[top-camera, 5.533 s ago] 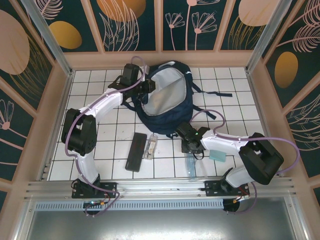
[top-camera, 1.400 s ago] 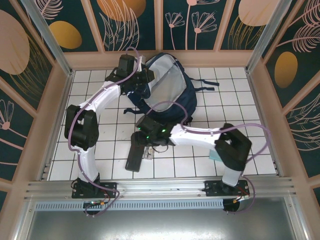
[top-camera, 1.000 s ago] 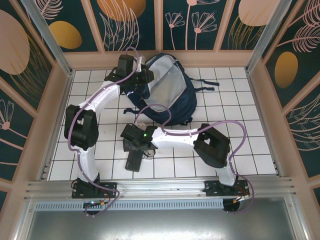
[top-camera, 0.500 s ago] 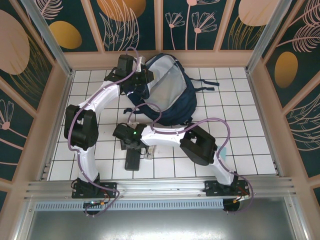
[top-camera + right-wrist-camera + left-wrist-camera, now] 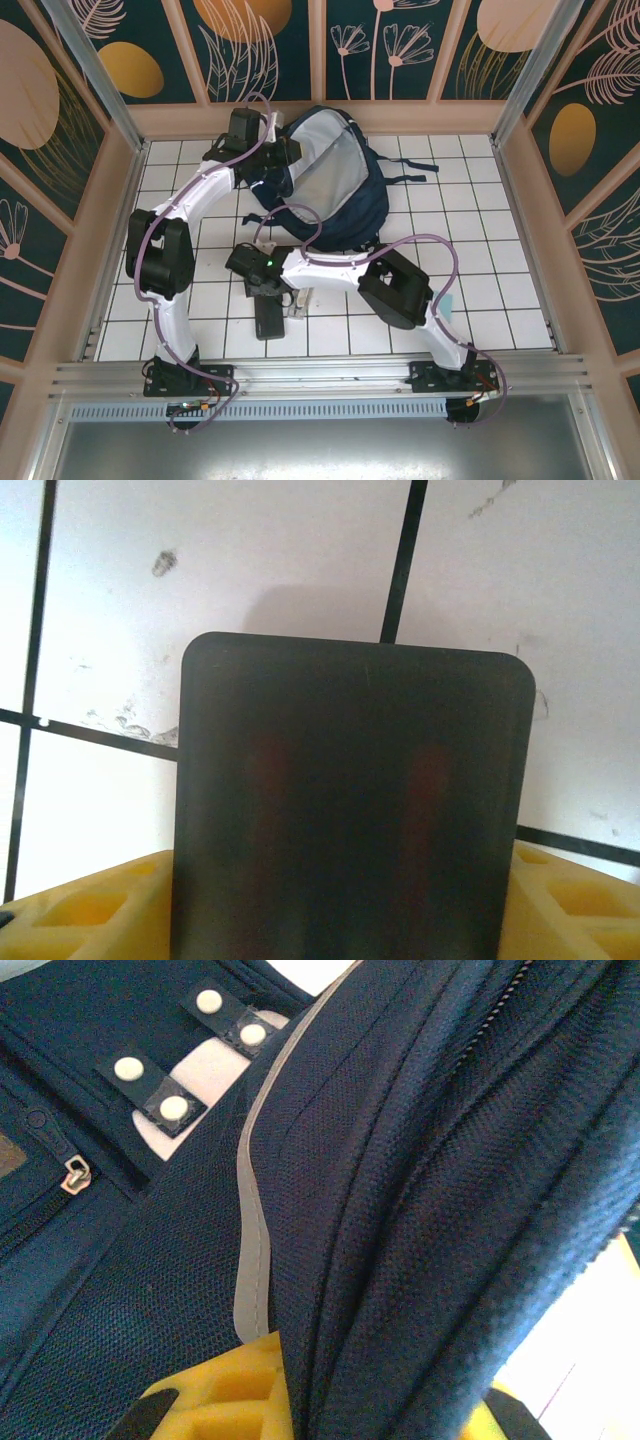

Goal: Pack books, pencil case, and school supplies into a backpack

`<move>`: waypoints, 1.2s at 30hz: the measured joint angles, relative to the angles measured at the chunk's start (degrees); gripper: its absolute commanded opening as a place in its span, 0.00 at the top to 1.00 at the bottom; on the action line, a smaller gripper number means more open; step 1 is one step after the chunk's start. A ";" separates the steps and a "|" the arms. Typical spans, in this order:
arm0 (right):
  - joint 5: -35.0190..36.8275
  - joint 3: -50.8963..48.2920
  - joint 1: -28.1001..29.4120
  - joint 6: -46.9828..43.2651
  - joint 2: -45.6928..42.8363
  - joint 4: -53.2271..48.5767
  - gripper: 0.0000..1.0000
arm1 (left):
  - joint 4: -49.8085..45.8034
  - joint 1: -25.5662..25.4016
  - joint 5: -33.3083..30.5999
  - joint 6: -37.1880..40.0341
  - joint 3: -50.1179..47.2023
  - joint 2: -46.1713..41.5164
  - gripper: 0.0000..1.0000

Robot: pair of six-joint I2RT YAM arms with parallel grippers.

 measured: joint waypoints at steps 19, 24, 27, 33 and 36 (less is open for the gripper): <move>-5.14 -15.47 -19.04 -5.20 -27.52 9.84 0.61 | -2.95 0.17 -1.01 1.95 1.51 -0.11 1.00; -6.21 -17.49 -31.17 -6.95 -28.72 14.60 0.61 | -1.49 0.24 0.00 -1.42 -0.11 -1.18 1.00; -7.78 -17.49 -37.24 -6.47 -28.50 18.99 0.59 | 1.86 -0.24 -0.57 -3.41 -5.84 -4.92 1.00; -9.68 -13.44 -41.24 -3.06 -20.96 27.28 0.59 | 4.46 -3.08 -3.96 -7.76 -15.74 -14.29 1.00; -10.10 -8.85 -40.79 -1.77 -14.51 28.35 0.60 | 4.90 -4.92 -4.55 -10.86 -18.47 -16.65 1.00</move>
